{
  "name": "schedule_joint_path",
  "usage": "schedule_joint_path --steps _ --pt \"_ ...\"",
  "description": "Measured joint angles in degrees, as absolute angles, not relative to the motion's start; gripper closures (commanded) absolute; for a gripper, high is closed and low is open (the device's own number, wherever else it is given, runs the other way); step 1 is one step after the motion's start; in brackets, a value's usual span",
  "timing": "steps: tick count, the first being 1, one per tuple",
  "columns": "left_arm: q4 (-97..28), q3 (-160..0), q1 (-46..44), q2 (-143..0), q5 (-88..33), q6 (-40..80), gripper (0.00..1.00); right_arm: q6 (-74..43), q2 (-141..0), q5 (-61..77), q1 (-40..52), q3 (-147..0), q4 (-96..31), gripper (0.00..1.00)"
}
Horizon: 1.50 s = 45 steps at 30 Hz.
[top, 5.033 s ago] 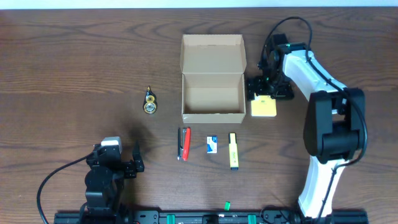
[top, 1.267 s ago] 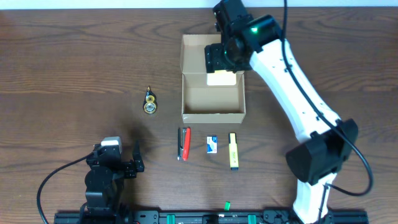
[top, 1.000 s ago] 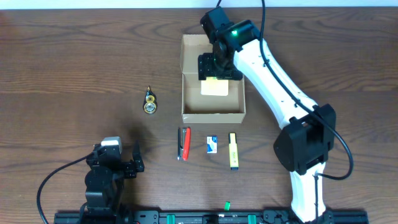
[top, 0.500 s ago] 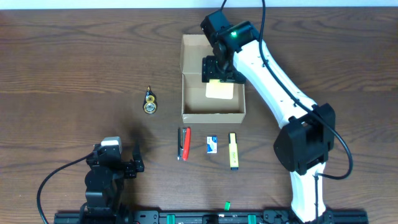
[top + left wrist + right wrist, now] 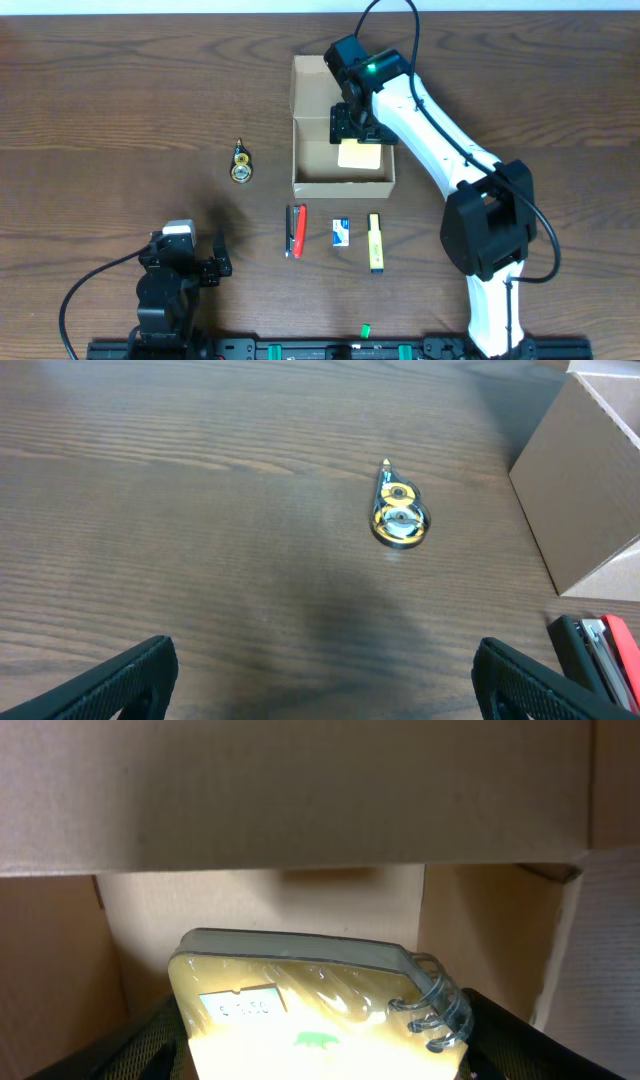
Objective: Pack container
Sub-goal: 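Carry the pad left into the box and lower it, then open the right gripper and lift out of the box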
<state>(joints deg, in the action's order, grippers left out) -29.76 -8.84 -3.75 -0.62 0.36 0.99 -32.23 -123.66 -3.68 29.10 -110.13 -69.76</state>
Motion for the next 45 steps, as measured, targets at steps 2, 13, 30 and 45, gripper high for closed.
schedule_joint_path --steps 2,13,30,45 --pt "-29.8 -8.8 -3.7 -0.6 0.4 1.0 0.05 -32.2 -123.7 -4.1 29.0 -110.1 -69.7 0.71" --pt "-29.8 -8.8 -3.7 -0.6 0.4 1.0 0.05 -31.3 -127.9 -4.8 28.9 -109.8 -69.1 0.59" --pt "-29.8 -8.8 -3.7 -0.6 0.4 1.0 0.05 -28.7 -127.9 -4.8 28.9 -109.8 -68.1 0.01" --pt "-29.8 -8.8 -3.7 -0.6 0.4 1.0 0.05 -26.3 -127.9 -2.6 29.6 -113.4 -71.6 0.01"
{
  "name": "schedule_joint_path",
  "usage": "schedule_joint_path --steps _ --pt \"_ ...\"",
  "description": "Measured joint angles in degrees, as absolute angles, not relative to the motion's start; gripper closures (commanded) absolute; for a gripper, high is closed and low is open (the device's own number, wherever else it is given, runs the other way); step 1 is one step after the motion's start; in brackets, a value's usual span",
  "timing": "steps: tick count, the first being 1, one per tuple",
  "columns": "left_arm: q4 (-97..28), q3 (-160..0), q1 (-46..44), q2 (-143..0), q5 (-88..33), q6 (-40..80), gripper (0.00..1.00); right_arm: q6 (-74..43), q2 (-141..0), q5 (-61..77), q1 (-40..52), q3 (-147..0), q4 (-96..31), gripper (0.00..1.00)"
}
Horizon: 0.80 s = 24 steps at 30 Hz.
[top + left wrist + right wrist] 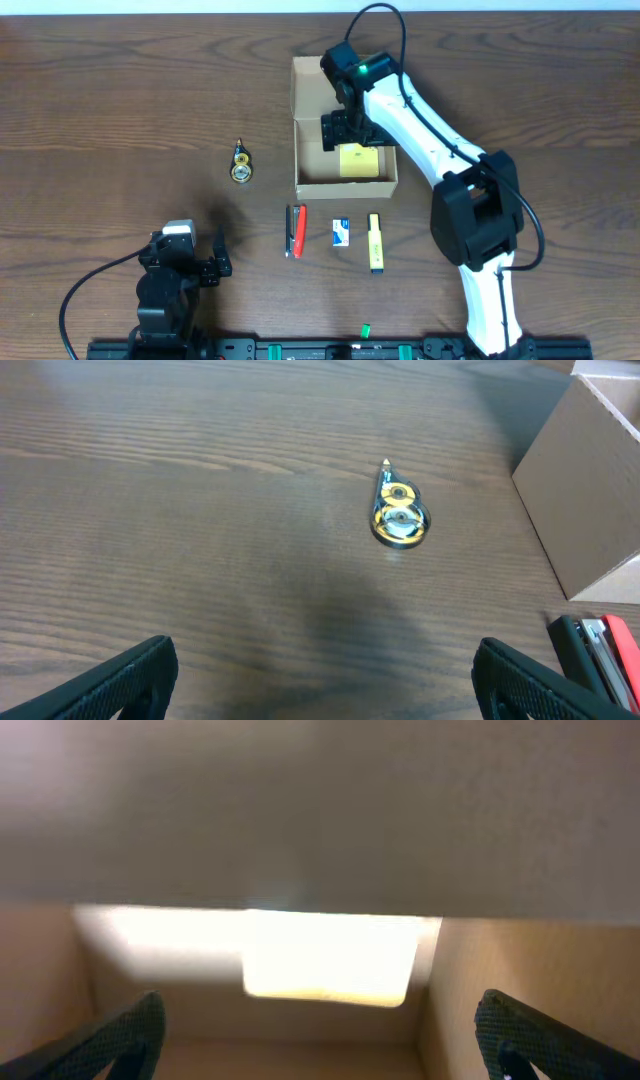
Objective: Pack container
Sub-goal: 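Open the right gripper and lift out of the box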
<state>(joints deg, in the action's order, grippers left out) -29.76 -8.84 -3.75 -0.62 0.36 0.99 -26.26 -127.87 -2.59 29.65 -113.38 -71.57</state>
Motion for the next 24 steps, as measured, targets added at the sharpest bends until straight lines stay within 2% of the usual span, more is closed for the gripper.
schedule_joint_path --steps 7,17,24 --pt "-29.8 -8.8 -3.7 -0.6 0.4 1.0 0.05 -24.3 -127.9 -3.6 32.8 -124.4 -75.7 0.02" --pt "-29.8 -8.8 -3.7 -0.6 0.4 1.0 0.05 -27.6 -127.5 -9.0 33.9 -146.1 -96.1 0.01" --pt "-29.8 -8.8 -3.7 -0.6 0.4 1.0 0.05 -32.2 -120.0 -8.6 33.9 -148.1 -97.1 0.01"
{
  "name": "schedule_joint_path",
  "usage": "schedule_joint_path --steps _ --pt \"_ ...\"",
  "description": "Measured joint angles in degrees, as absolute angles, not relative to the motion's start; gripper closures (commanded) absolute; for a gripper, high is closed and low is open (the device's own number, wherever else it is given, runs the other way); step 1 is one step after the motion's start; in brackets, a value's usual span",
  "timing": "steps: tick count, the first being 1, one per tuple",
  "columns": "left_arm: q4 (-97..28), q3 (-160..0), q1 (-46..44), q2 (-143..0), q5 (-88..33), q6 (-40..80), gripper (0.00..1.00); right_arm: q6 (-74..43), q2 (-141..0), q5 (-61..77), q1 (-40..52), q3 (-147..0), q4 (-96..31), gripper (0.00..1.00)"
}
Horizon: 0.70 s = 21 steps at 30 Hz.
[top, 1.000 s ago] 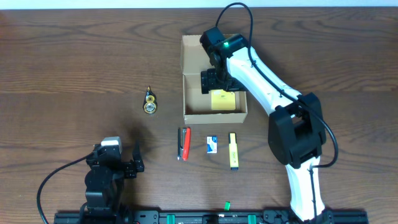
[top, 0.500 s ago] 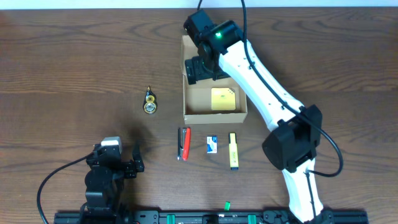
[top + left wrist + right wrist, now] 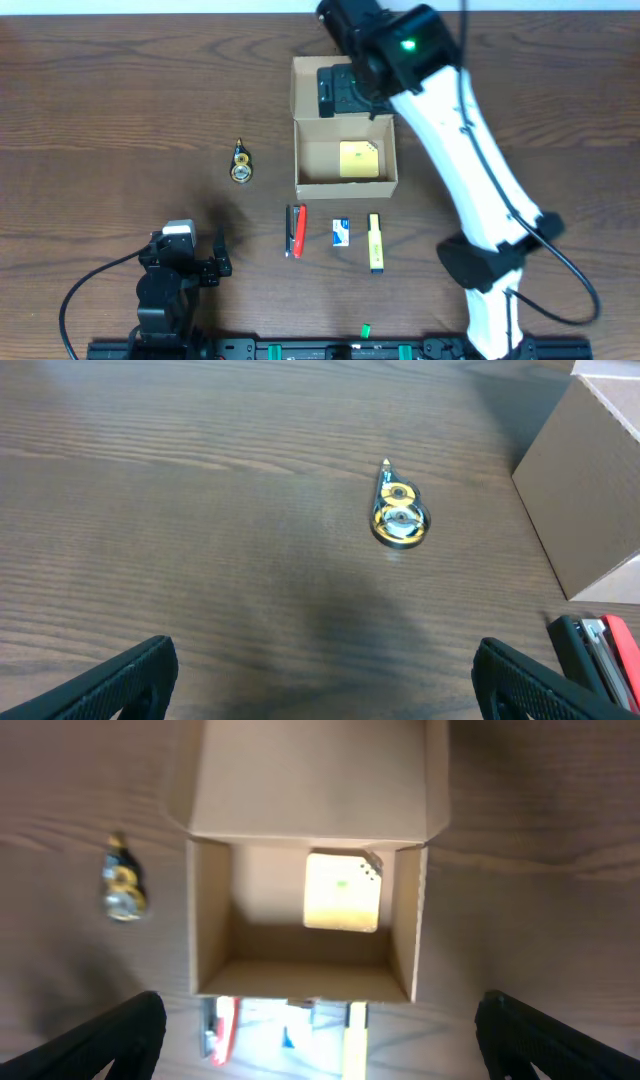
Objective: Pack container
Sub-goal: 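Open the right gripper and lift out of the box, then move the right gripper down over the yellow highlighter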
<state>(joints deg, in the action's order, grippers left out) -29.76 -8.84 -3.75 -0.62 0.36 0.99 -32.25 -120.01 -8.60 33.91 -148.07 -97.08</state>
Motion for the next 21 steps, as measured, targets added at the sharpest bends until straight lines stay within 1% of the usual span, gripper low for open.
schedule_joint_path --steps 4,7,13,21 --pt "-29.8 -8.8 -3.7 -0.6 0.4 1.0 0.05 -35.6 -114.8 -8.5 33.9 -148.0 -97.1 0.01" --pt "-29.8 -8.8 -3.7 -0.6 0.4 1.0 0.05 -35.7 -113.0 -9.1 33.9 -146.4 -97.1 0.01" --pt "-29.8 -8.8 -3.7 -0.6 0.4 1.0 0.05 -32.4 -113.6 -14.1 33.6 -133.4 -97.0 0.01" --pt "-29.8 -8.8 -3.7 -0.6 0.4 1.0 0.05 -28.8 -112.8 -16.6 31.0 -118.3 -95.7 0.01"
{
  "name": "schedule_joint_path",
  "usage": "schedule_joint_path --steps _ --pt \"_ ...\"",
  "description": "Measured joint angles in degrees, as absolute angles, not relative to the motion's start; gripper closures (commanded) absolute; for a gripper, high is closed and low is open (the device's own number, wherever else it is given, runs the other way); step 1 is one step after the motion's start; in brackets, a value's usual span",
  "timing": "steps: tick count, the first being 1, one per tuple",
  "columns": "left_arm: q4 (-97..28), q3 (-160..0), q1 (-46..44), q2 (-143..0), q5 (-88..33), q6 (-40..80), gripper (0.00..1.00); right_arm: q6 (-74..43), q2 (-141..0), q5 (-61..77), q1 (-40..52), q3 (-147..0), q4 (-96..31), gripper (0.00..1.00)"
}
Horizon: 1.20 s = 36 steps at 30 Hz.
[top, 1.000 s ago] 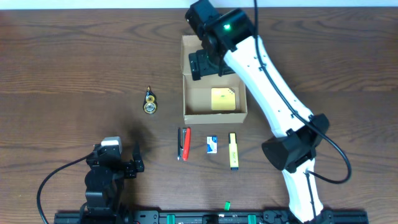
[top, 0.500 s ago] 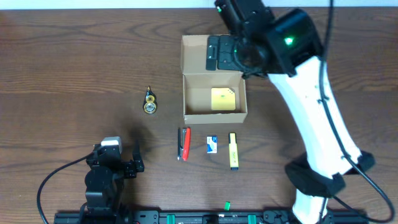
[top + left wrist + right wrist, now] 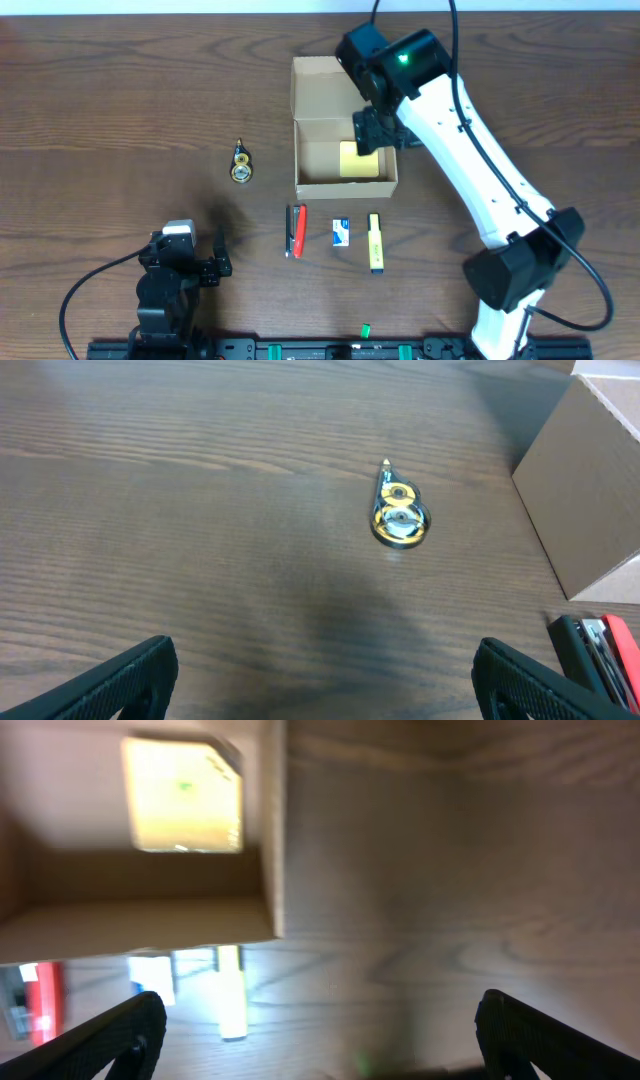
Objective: Pack container
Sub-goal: 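Move the right gripper down over the yellow highlighter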
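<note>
An open cardboard box point(image 3: 343, 178) stands mid-table with a yellow spiral notepad point(image 3: 358, 160) lying in its right half, also seen in the right wrist view as notepad point(image 3: 183, 795). My right gripper point(image 3: 372, 132) hovers over the box's right wall, open and empty, right gripper point(image 3: 318, 1045). A yellow highlighter point(image 3: 375, 243), a small blue-white eraser point(image 3: 341, 234) and a red-black stapler point(image 3: 296, 231) lie in front of the box. A correction tape dispenser point(image 3: 241, 163) lies left of it. My left gripper point(image 3: 320, 685) rests open near the front left.
The box's lid flap point(image 3: 325, 87) lies open toward the far side. A small green bit point(image 3: 365, 328) sits by the front rail. The right arm point(image 3: 470, 180) stretches diagonally across the table's right side.
My right gripper, high above the box's far flap before, now sits lower over the box's right wall, shifted right and nearer the front. The notepad stays in the box. Left arm unmoved.
My right gripper was down in the box, shut on the yellow notepad. Then it was open inside the box with the notepad lying on the floor. Then it stood high above the box, empty. Now it hovers over the right wall.
</note>
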<state>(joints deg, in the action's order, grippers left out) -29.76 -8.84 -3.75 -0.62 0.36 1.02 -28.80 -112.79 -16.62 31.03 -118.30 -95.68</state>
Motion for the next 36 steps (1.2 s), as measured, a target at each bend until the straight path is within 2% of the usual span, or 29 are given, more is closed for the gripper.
schedule_joint_path --steps 10,21,29,36 --pt "-29.8 -8.8 -3.7 -0.6 0.4 1.0 0.05 -28.3 -88.2 -14.7 30.3 -89.7 -83.4 0.01" --pt "-29.8 -8.8 -3.7 -0.6 0.4 1.0 0.05 -38.9 -79.7 -2.2 31.8 -62.0 -68.7 0.01" --pt "-29.8 -8.8 -3.7 -0.6 0.4 1.0 0.05 -56.8 -79.4 1.0 41.9 -56.2 -64.2 0.01" --pt "-29.8 -8.8 -3.7 -0.6 0.4 1.0 0.05 -71.0 -79.4 -2.0 44.1 -56.2 -65.6 0.01"
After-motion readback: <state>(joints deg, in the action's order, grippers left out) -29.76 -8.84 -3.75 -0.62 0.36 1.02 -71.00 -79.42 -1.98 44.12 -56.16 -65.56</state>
